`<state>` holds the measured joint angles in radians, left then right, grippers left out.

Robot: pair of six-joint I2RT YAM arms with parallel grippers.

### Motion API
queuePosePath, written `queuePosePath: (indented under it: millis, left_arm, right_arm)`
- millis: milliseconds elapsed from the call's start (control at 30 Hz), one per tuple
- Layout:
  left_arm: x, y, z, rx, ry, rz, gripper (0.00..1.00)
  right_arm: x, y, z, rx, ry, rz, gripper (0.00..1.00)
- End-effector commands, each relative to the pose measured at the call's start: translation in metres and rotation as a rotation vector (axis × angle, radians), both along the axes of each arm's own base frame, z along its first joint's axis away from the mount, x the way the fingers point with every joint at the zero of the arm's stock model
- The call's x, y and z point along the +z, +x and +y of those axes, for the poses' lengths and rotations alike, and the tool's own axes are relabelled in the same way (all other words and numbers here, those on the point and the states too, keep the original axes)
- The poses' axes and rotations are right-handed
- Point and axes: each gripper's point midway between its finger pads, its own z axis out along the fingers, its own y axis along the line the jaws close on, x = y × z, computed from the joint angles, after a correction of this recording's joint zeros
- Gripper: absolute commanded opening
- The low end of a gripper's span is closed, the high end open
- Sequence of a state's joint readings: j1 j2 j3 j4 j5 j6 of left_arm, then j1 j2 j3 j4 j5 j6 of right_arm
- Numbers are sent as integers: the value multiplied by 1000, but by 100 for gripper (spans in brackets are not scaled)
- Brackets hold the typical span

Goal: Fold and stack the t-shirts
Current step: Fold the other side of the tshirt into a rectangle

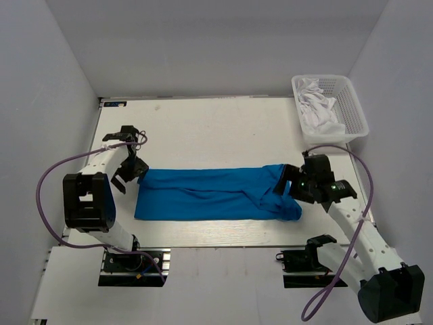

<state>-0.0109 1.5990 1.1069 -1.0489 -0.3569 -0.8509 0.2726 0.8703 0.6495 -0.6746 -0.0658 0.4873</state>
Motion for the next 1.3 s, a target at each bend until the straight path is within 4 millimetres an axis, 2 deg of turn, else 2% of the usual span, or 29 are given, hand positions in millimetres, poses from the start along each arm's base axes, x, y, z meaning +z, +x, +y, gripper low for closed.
queuePosePath:
  millis: [0,33,67,100,167,200,233,267,400,567,700,767,800,833,867,900,933,967,1000,1033,1067,1100,1167,1200,1267]
  left_arm:
    - [26,35,-5,5,-35,-151,95]
    - [28,42,-12,-32,-73,-178,92]
    - [29,50,-14,-36,-85,-210,91]
    - [25,50,-16,-37,-95,-197,87]
    - [26,56,-16,-37,-96,-200,77]
    - [24,60,-23,-51,-114,-204,68]
    - [24,64,-25,-79,-123,-214,65]
    - [28,72,-28,-85,-136,-248,65]
    - [30,77,-29,-97,-143,-253,66]
    - [44,67,-20,-71,-112,-278,67]
    - [64,44,-6,-34,-38,-265,67]
    - [79,41,-4,-21,-27,-304,67]
    - [83,40,-2,-19,-15,-318,71]
    - [86,40,-2,-19,-15,-328,80]
    - [92,44,-3,-30,-21,-362,81]
    - [80,42,-10,-54,-56,-347,82]
    - [79,55,-14,-62,-79,-397,83]
    - [74,57,-23,-88,-127,-405,83]
    - [60,56,-30,-103,-152,-385,82]
    - [57,65,-34,-111,-172,-411,78]
    - [47,64,-49,-138,-236,-401,70]
    - [43,69,-58,-154,-284,-411,65]
    - [33,83,-82,-202,-410,-450,52]
    - [28,88,-91,-224,-446,-458,49]
    - [34,107,-106,-258,-521,-541,49]
  right_arm:
    - [41,38,0,93,-70,-179,90]
    - [43,43,3,117,-62,-186,90]
    - [53,53,10,137,-44,-240,90]
    - [56,55,20,175,-2,-244,90]
    - [63,67,33,208,47,-300,90]
    - [59,64,44,249,97,-277,90]
    - [62,68,49,256,120,-294,90]
    - [59,69,52,262,134,-287,90]
    - [47,75,62,278,164,-252,90]
    - [39,80,54,264,111,-245,90]
    - [33,77,52,259,102,-220,90]
    - [30,76,52,261,100,-213,90]
    - [29,75,51,256,100,-206,90]
    - [25,74,52,261,97,-196,90]
    - [23,74,52,261,96,-187,90]
    - [21,73,52,260,96,-179,90]
    - [19,73,51,259,93,-175,90]
    - [16,74,51,257,92,-164,90]
    - [16,74,51,257,93,-159,90]
    - [16,75,52,257,93,-159,90]
    - [17,77,52,257,95,-166,90]
    - [18,78,54,259,100,-166,90]
    - [19,80,59,275,122,-179,90]
    - [20,81,63,289,137,-178,90]
    - [24,84,70,317,168,-191,90]
